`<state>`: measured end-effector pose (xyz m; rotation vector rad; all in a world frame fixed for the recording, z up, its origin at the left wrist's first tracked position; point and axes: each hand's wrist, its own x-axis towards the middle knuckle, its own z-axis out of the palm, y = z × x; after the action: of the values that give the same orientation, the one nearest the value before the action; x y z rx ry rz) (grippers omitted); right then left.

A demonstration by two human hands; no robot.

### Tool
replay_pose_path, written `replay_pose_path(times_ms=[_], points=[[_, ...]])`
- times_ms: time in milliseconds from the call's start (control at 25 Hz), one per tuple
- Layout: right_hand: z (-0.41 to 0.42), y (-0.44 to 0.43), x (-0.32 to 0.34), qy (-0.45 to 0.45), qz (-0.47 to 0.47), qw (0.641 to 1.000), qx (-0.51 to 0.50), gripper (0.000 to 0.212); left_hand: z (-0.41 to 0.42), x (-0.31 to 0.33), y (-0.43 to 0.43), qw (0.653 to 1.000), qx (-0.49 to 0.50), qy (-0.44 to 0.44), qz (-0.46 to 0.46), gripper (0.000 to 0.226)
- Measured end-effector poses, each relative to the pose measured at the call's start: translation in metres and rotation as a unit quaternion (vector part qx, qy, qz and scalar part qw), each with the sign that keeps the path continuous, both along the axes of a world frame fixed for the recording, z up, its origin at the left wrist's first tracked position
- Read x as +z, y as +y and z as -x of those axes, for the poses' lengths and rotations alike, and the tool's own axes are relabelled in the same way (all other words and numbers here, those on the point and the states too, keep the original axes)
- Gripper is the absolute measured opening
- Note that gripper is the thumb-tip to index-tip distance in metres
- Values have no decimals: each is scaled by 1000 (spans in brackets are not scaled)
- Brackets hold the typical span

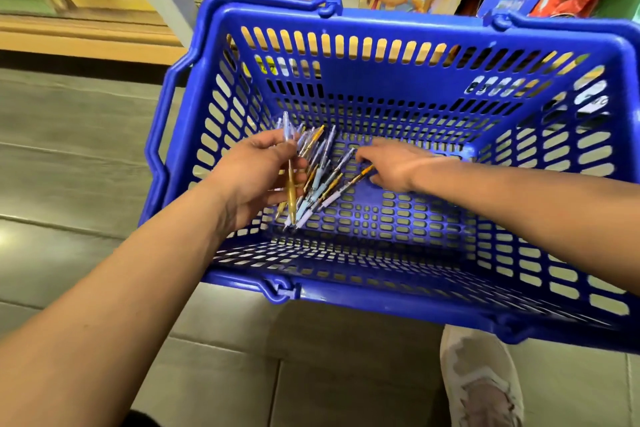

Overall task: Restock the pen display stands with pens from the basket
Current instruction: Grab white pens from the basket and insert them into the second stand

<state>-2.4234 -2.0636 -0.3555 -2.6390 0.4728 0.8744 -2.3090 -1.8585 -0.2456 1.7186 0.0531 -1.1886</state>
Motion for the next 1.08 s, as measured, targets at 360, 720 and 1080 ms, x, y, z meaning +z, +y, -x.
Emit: replay_pose_path(times_ms=[360,720,1080], points=[[-3,-4,-16,-18,-33,997,67,30,-3,2,4,1000,2,-1,-4,15],[-4,-7,-7,-45,-74,978,-191,12,-4,5,4,1000,-12,14,7,15],[-15,17,-17,83,23,980,-181,37,-10,6,16,1000,-4,29,-9,14]])
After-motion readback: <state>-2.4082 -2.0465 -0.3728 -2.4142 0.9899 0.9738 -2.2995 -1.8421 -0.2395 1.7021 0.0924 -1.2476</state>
